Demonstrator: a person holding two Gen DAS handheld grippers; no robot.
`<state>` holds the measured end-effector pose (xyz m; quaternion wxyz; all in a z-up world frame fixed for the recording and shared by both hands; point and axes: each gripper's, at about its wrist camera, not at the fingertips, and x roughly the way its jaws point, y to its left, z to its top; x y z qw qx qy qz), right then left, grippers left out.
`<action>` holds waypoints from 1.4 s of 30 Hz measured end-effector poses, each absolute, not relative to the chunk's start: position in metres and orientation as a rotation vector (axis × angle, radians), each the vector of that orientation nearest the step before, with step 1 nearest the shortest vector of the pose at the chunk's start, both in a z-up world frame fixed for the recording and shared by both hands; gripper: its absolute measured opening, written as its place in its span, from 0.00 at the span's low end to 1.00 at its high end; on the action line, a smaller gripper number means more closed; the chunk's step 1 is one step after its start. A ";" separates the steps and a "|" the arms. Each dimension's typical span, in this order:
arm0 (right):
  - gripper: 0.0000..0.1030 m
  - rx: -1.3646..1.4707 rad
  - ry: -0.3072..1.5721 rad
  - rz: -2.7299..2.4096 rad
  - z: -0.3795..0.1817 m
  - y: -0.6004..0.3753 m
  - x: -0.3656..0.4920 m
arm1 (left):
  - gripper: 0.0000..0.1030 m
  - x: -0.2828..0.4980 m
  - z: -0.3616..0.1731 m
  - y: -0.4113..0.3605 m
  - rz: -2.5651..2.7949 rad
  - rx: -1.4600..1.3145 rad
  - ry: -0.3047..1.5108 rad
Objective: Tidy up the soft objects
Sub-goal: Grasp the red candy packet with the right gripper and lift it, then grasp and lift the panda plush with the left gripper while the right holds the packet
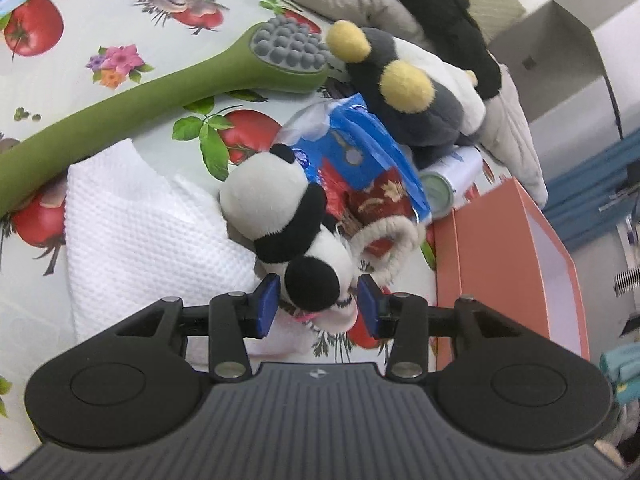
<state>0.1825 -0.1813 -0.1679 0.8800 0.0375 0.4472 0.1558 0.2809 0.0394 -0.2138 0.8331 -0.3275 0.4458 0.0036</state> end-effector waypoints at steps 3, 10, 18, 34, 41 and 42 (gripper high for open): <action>0.54 0.040 0.900 0.332 -0.161 -0.179 0.178 | 0.47 0.286 -0.215 0.038 0.035 -0.719 0.949; 0.57 0.053 0.916 0.423 -0.177 -0.172 0.187 | 0.47 0.297 -0.221 0.036 0.026 -0.689 0.983; 0.51 0.009 0.959 0.507 -0.200 -0.159 0.194 | 0.47 0.300 -0.224 0.045 -0.005 -0.689 1.014; 0.03 -0.065 0.903 0.462 -0.191 -0.169 0.190 | 0.54 0.304 -0.227 0.041 0.080 -0.747 1.000; 0.05 -0.041 0.888 0.489 -0.188 -0.173 0.189 | 0.51 0.307 -0.225 0.035 0.128 -0.776 0.954; 0.05 -0.036 0.889 0.492 -0.188 -0.173 0.190 | 0.48 0.308 -0.224 0.035 0.136 -0.767 0.953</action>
